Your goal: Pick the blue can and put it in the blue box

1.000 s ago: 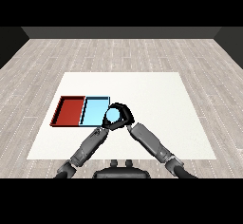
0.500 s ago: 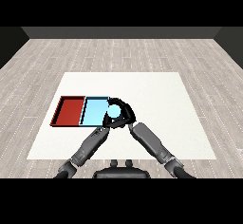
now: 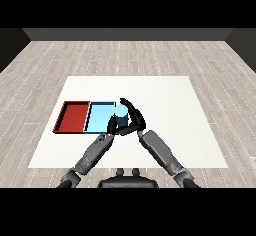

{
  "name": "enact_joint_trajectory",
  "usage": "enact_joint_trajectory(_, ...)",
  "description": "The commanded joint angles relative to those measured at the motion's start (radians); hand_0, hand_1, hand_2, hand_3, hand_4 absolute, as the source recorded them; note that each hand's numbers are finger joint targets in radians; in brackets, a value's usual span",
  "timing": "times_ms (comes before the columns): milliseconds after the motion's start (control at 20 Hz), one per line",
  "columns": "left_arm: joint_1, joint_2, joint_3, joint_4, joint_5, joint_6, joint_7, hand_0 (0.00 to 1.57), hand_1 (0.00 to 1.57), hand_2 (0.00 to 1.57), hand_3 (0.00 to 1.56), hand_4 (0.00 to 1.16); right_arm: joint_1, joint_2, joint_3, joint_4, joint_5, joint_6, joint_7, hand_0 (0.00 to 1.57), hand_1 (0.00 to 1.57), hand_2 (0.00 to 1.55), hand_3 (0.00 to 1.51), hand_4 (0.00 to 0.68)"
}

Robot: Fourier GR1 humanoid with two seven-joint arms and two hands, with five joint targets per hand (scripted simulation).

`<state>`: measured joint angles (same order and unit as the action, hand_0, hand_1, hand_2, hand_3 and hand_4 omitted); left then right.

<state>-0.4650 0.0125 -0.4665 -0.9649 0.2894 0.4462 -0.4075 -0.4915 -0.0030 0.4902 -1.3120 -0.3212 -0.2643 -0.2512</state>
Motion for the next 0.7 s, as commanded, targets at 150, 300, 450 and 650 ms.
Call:
enact_joint_trajectory(150,-0.013,0.0,0.035,0.041,-0.035,-0.015,-0.02,1.57,1.57,1.57,1.51,1.13,0.078,-0.021,-0.036,-0.183,0.018,0.016,0.089,0.0,0.0,0.0,0.0,0.0)
enact_joint_trajectory(300,0.024,0.01,0.031,-0.007,-0.055,-0.003,-0.006,1.57,1.57,1.57,1.5,1.13,0.091,-0.01,-0.099,-0.077,0.021,0.105,-0.022,0.0,0.0,0.0,0.0,0.0)
enact_joint_trajectory(450,0.072,-0.007,0.007,-0.034,-0.09,0.039,-0.004,1.57,1.57,1.57,1.5,1.13,0.201,-0.055,-0.101,-0.23,0.016,0.106,0.024,0.0,0.0,0.0,0.0,0.0)
enact_joint_trajectory(650,0.015,-0.005,0.042,0.027,-0.112,0.033,-0.012,1.57,1.57,1.57,1.49,1.13,0.256,-0.118,-0.173,-0.352,-0.013,0.12,0.059,0.0,0.0,0.0,0.0,0.0)
